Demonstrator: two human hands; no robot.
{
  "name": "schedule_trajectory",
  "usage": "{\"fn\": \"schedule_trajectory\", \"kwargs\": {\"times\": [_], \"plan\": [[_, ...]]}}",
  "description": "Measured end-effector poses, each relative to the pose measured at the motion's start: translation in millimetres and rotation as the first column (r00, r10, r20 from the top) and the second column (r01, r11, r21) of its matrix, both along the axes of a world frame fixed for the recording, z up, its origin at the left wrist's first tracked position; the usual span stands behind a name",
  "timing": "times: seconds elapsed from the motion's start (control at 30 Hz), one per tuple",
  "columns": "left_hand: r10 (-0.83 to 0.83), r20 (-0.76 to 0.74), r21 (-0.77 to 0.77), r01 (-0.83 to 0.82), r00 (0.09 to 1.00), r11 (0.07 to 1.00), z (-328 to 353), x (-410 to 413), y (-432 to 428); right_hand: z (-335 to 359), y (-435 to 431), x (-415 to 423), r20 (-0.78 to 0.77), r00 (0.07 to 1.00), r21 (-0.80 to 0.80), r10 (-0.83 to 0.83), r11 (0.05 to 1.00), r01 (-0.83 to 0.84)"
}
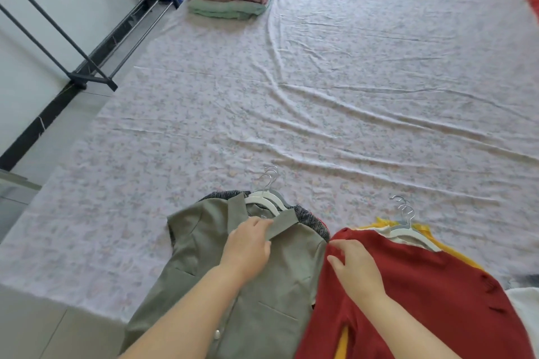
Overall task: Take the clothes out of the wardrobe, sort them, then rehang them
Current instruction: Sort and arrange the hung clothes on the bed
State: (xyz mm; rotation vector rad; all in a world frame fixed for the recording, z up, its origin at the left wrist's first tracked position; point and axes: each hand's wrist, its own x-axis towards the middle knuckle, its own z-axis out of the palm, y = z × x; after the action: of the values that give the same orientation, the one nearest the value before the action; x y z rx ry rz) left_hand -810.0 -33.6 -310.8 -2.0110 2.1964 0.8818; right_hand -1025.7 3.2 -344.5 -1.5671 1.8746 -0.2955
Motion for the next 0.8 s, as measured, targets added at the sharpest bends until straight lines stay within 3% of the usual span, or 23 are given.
{"fn": "schedule_trajectory", "kwargs": {"times": [0.27,0.8], "plan": [[-0.066,0.004,0.001,0.066,0.998,0.998,-28.1,84.7,-40.4,-34.6,-39.3,104.0,0.008,1.000,0.057,0.004,0.998,-0.004],[-0.072,-0.077,-0.051,0.068,0.994,0.996,-163.7,110.4,-91.2,-191.2,-165.4,150.4,-0.244,0.970,0.117,-0.008,0.992,0.038]]}}
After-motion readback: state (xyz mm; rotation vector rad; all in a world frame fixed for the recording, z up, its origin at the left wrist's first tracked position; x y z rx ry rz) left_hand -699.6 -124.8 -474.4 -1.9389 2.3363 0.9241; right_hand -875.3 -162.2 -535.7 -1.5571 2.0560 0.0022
